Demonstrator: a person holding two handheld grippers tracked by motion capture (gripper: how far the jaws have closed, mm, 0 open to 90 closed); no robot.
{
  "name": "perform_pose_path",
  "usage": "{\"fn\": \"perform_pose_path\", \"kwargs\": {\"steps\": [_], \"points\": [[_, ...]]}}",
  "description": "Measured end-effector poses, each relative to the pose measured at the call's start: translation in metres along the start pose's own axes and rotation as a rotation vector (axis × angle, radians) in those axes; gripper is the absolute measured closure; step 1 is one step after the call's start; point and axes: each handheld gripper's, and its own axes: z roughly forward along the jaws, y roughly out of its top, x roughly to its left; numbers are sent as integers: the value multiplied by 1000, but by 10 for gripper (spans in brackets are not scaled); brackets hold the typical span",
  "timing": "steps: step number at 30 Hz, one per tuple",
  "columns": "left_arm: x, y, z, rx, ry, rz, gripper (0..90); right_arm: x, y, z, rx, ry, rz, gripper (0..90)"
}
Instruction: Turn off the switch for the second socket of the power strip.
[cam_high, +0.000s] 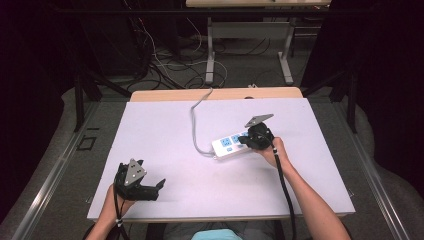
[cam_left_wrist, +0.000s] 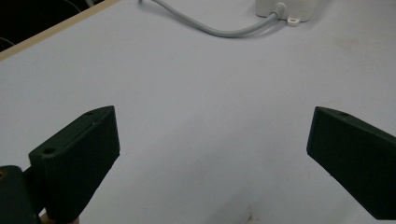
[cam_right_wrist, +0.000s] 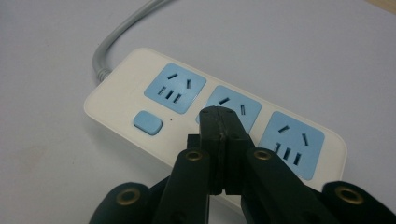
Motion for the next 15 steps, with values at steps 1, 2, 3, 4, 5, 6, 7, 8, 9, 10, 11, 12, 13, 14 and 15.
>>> {"fn": "perform_pose_path", "kwargs": {"steps": [1,2,3,4,5,6,7,8,9,10,11,12,13,14,15], "points": [[0,0,-1,2,0,2,24,1,0,0,16,-2,-3,900],[0,0,-1,-1,2,5,24,1,-1,2,13,0,-12,900],[-1,0,-1,-2,-1,1,25,2,-1,2,23,3,-29,900],[-1,0,-1,-1,-2,2,25,3,-1,4,25,-12,-33,900],[-1,0,0,2,-1,2,25,4,-1,3,54,-1,-39,900],[-1,0,0,0,0,-1,26,5,-2,6,50,-12,-31,900],[0,0,1,-1,4,-3,27,4,-2,6,54,-9,-46,900],[0,0,1,2,6,1,27,4,-2,7,55,-10,-44,900],[0,0,1,2,5,-1,27,4,-2,8,43,-24,-44,900],[0,-1,0,0,4,-3,27,4,-2,7,53,-19,-46,900],[0,-1,0,2,2,-7,27,3,-3,8,38,-20,-40,900],[0,-1,-1,1,4,-4,28,2,-3,7,44,-4,-41,900],[0,-1,-1,1,3,-6,28,1,-5,7,32,-2,-10,900],[-1,-1,-1,1,3,-5,28,1,-5,7,32,-2,-10,900],[-1,-1,-1,2,3,-2,28,-2,-5,7,37,16,-3,900]]}}
